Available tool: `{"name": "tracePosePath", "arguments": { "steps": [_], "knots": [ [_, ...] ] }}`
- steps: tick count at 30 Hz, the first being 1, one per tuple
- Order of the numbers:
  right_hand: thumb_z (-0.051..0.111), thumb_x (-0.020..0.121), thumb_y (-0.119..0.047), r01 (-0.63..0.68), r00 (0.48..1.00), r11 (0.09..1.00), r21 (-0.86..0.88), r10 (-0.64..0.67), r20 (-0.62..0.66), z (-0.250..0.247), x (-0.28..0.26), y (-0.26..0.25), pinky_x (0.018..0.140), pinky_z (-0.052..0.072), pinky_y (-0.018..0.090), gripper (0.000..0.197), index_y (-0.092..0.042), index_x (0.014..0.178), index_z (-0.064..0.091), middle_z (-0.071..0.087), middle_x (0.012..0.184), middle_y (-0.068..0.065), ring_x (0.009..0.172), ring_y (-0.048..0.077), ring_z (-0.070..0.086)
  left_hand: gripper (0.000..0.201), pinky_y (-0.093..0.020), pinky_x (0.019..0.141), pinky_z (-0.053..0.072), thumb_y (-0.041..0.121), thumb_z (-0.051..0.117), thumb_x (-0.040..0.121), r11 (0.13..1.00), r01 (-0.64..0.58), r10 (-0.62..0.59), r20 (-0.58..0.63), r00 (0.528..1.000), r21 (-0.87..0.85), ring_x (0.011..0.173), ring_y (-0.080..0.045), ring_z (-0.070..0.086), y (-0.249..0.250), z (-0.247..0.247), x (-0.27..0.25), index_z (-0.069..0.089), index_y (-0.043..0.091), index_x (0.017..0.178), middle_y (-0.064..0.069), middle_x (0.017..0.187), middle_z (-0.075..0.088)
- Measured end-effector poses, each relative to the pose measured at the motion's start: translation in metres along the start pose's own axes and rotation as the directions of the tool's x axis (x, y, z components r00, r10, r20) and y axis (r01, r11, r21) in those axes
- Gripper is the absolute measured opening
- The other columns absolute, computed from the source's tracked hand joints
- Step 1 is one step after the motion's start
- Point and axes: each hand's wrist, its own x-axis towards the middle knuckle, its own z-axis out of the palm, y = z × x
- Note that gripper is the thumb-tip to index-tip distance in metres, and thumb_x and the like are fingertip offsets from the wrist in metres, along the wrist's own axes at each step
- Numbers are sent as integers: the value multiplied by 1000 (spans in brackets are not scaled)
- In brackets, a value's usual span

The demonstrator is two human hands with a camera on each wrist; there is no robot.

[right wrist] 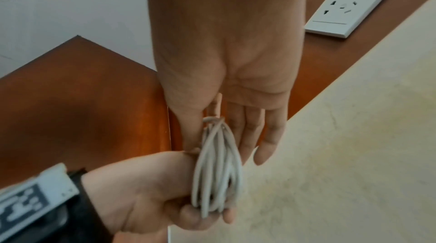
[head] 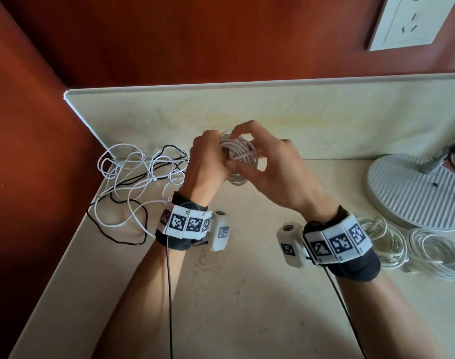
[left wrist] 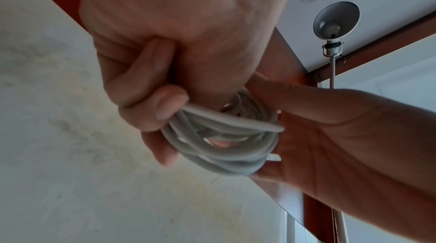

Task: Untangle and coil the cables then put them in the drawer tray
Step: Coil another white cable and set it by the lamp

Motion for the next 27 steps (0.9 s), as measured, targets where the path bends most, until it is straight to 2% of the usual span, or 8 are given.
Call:
{"name": "tracePosePath", "arguments": {
  "steps": [3, 6, 9, 12, 16, 21, 24, 27],
  "knots": [
    [73, 97, -42, -4, 1000, 999, 53, 3, 9, 2, 1, 1, 87, 60, 37, 39, -22, 126, 55, 76, 101, -7, 93, 12, 74, 23, -30, 49, 40, 33, 56, 78, 999, 15, -14, 15, 1000, -48, 56, -8, 44, 3, -7, -1, 58, 11, 74, 3, 65, 63],
    [71, 96, -23, -36, 996, 994, 100, 44, -75, 8, 2, 3, 75, 59, 46, 26, -20, 117, 56, 78, 93, -4, 82, 19, 74, 15, -32, 49, 35, 24, 52, 82, 999, 28, -27, 37, 999, -29, 62, -25, 58, 6, -7, -3, 54, 12, 73, 4, 67, 60],
    [69, 92, -13, -97, 988, 983, 158, 115, -108, 9, 4, 9, 64, 57, 51, 25, -21, 111, 55, 77, 83, 2, 72, 30, 72, 14, -34, 49, 30, 19, 48, 82, 998, 48, -47, 33, 998, -31, 67, -37, 49, 10, -4, -1, 51, 13, 69, 0, 66, 55],
    [70, 95, -12, -153, 981, 941, 301, 182, -71, 3, 5, 13, 62, 59, 53, 22, -19, 111, 56, 77, 82, 12, 69, 34, 72, 23, -31, 46, 29, 9, 54, 86, 998, 50, -49, 31, 998, -47, 55, -24, 43, 16, -7, -1, 49, 16, 65, 1, 62, 55],
    [71, 99, -15, -176, 982, 883, 435, 190, 12, -9, 4, 14, 64, 56, 34, 28, -13, 123, 56, 78, 85, 16, 70, 25, 73, 22, -31, 47, 34, 4, 52, 86, 995, 5, 3, 78, 997, -97, 53, -17, 44, 18, -7, 0, 58, 15, 68, 2, 60, 57],
    [66, 100, -4, -161, 983, 836, 525, 184, 9, -7, 4, 13, 71, 61, 38, 27, -4, 125, 57, 77, 86, 23, 73, 33, 75, 22, -36, 49, 39, 3, 56, 83, 989, -4, 11, 50, 999, -146, 51, -15, 42, 18, -5, 1, 53, 16, 64, 2, 57, 57],
    [67, 98, -1, -168, 981, 880, 445, 192, -8, -3, 6, 17, 73, 64, 48, 28, -8, 123, 58, 78, 83, 17, 74, 35, 76, 8, -37, 51, 44, 6, 60, 83, 991, -16, 20, 30, 999, -136, 56, -17, 55, 17, -7, 1, 61, 14, 83, 2, 67, 64],
    [65, 95, 0, -190, 974, 903, 386, 223, -43, -2, 8, 23, 75, 63, 55, 29, -14, 120, 58, 77, 81, 15, 73, 36, 75, 21, -33, 52, 48, 12, 62, 89, 987, -42, 53, 65, 997, -158, 63, -14, 65, 18, -8, -3, 58, 20, 108, 3, 78, 70]
  ]
}}
